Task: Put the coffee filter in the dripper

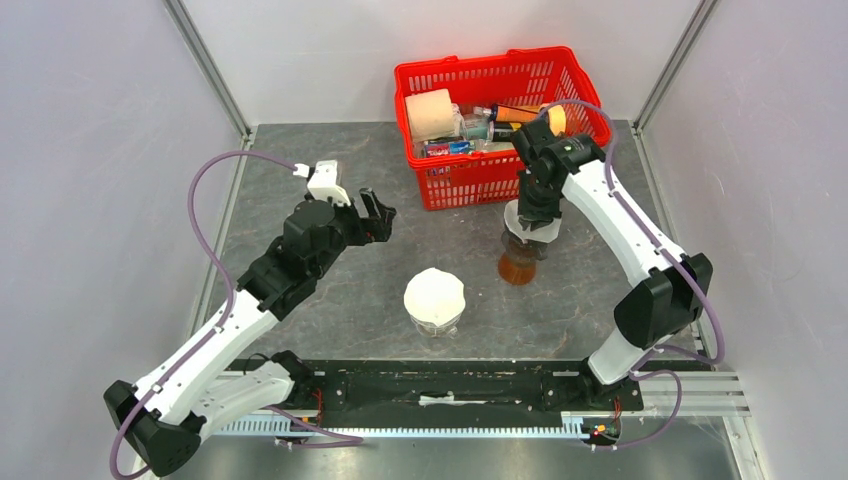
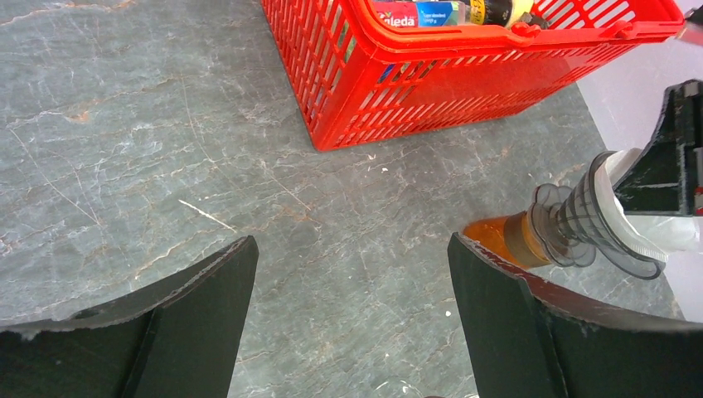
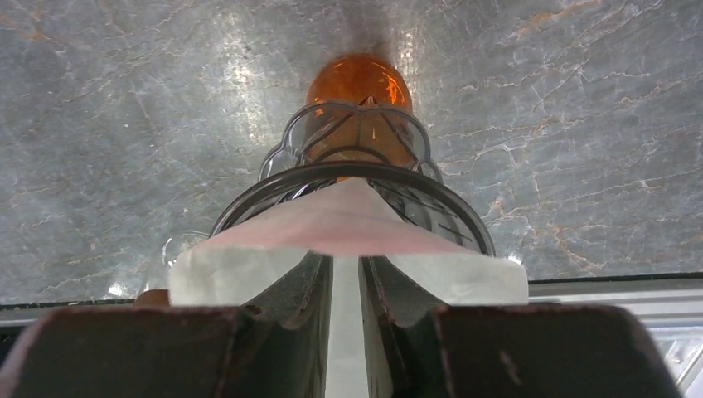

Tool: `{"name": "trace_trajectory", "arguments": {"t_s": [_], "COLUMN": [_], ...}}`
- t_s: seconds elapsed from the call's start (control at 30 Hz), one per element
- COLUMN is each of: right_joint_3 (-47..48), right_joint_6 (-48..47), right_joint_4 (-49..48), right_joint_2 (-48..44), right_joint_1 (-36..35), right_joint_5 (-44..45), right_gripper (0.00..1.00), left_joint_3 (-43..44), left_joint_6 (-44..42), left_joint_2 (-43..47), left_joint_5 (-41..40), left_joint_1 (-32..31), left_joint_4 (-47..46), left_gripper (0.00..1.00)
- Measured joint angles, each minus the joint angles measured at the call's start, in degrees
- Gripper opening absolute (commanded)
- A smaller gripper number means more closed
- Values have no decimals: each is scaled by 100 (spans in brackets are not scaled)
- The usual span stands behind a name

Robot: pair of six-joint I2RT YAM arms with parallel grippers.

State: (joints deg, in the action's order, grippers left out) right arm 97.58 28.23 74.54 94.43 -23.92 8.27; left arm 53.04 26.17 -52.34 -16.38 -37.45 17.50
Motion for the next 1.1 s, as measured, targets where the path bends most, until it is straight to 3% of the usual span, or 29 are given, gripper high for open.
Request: {"name": "trace_trajectory", "arguments": {"t_s": [0.83, 1.1], "right_joint_3": [-702, -564], "right_joint_6": [129, 131], "right_joint_4": [-472, -413], "right_joint_2": [208, 162], "right_joint_1": [-15, -15], "right_joint_5": [74, 208], "right_gripper": [23, 30], "left_joint_3": [-94, -94], "left_joint_6": [70, 74], "left_joint_2": [188, 201], "left_joint_5": [0, 4], "left_joint_1": [15, 15], "left_joint_4": [-2, -2], "left_gripper": [91, 91]}}
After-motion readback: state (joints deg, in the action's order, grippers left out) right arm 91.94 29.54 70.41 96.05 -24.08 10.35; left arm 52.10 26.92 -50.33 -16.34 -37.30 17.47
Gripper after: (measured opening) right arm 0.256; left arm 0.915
